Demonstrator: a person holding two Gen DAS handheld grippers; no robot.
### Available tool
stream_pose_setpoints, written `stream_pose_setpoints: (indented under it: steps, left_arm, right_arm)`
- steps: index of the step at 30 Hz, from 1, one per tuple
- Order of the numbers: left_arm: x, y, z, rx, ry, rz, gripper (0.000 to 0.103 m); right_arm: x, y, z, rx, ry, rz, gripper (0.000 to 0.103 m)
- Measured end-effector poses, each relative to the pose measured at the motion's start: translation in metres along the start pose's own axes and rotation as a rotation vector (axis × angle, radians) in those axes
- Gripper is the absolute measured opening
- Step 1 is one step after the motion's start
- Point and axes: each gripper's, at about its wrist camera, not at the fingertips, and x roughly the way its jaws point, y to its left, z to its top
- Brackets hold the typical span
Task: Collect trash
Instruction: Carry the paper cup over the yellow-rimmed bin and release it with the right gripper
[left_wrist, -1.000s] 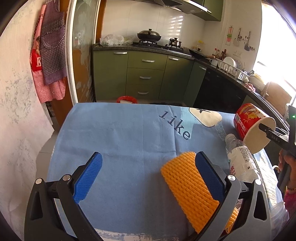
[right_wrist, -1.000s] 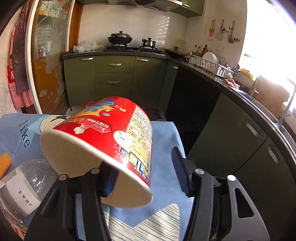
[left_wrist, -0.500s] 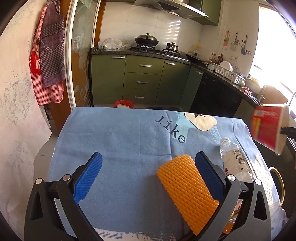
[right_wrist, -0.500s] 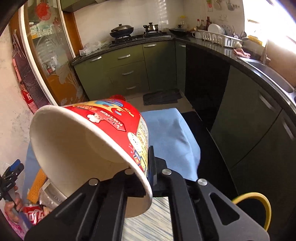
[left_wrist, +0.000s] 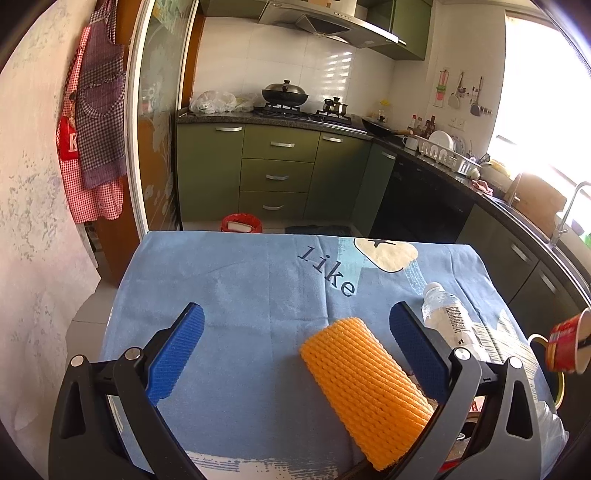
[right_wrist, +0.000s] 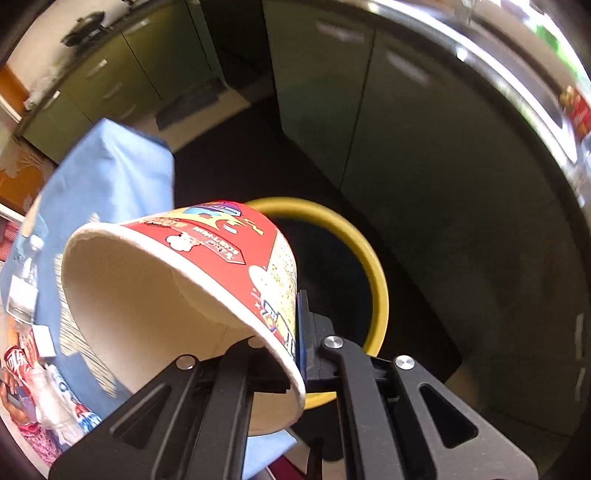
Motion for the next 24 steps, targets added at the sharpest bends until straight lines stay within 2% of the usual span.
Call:
stream_pose_setpoints:
  steps: [5, 6, 7, 9, 14, 17, 21, 24]
  left_arm:
    - [0.001, -0.005, -0.002, 0.023, 0.006, 0.004, 0.099]
    - [0.001, -0.006, -0.001, 0.027, 0.009, 0.003, 0.099]
    - [0.002, -0.006, -0.002, 0.030, 0.013, 0.001, 0.099]
    - [0.003, -0.007, -0.001, 0.036, 0.020, 0.000, 0.099]
    - [-0.005, -0.013, 0.004, 0.055, 0.041, -0.012, 0.099]
    - [-0.018, -0.026, 0.013, 0.104, 0.057, -0.029, 0.099]
    - [-0.023, -0.053, 0.029, 0.168, 0.157, -0.103, 0.099]
    - [-0.013, -0.086, 0.039, 0.239, 0.279, -0.168, 0.099]
  right_arm:
    - [0.040, -0.003, 0.005, 0.026, 0.087, 0.022, 0.004]
    - [0.046, -0.004, 0.008, 0.039, 0.109, 0.031, 0.007]
    - [0.049, -0.006, 0.012, 0.057, 0.115, 0.013, 0.021]
    - [0.054, -0.010, 0.016, 0.058, 0.096, -0.030, 0.033]
    - [0.044, -0.007, 0.009, 0.056, 0.036, 0.007, 0.034]
    - [0.038, 0.000, 0.001, 0.027, 0.006, 0.056, 0.037]
    - [0.028, 0.008, -0.013, -0.020, -0.033, 0.115, 0.042]
    - [0.022, 0.013, -0.020, -0.045, -0.043, 0.154, 0.044]
